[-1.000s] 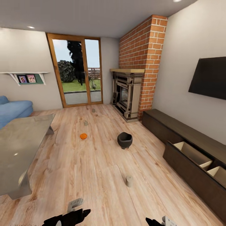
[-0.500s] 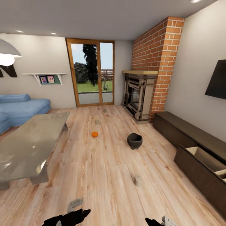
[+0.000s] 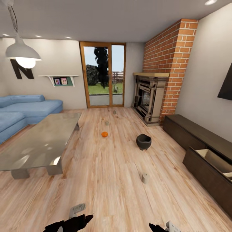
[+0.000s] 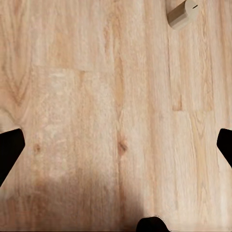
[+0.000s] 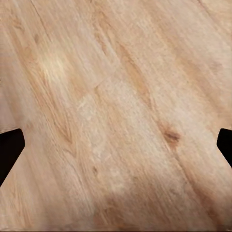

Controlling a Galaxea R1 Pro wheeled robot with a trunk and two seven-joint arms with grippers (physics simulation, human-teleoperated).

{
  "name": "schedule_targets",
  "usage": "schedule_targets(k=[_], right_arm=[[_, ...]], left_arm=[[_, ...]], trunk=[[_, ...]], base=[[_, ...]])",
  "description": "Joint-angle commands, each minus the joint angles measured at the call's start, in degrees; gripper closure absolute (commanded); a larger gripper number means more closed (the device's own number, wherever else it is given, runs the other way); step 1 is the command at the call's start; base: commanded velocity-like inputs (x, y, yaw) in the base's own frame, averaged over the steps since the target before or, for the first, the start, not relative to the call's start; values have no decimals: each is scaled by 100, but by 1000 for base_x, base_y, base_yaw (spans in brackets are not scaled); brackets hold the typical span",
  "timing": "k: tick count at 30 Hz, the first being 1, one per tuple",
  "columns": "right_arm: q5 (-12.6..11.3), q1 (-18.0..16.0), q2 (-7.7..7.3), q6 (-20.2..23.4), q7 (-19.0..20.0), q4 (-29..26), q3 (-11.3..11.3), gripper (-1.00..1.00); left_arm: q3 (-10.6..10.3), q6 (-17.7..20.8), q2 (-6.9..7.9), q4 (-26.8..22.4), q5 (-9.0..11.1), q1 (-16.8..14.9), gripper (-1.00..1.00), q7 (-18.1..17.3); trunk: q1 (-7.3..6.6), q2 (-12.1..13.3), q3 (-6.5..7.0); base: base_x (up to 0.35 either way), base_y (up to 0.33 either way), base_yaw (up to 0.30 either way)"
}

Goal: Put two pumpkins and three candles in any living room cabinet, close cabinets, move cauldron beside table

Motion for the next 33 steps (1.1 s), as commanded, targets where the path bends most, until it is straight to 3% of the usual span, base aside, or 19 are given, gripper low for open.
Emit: schedule_targets(k=[1,17,33], right_arm=[[-44,-1,-5,23,5,-7,18,-100],[-44,-1,-5,28,-14,-7,18,-100],[-44,-1,3,22,-29,-7,18,-100]], left_arm=[[-6,35,2,-3,45,-4,-100,3],[3,35,2,8,61,-4,-100,4],[3,35,5,79,67,-4,-100,3]], trunk=[[-4,-4,-6],[-4,-4,-6],[-4,-4,-6]], base=[[-337,0,263],[-267,0,272],[-39,0,274]])
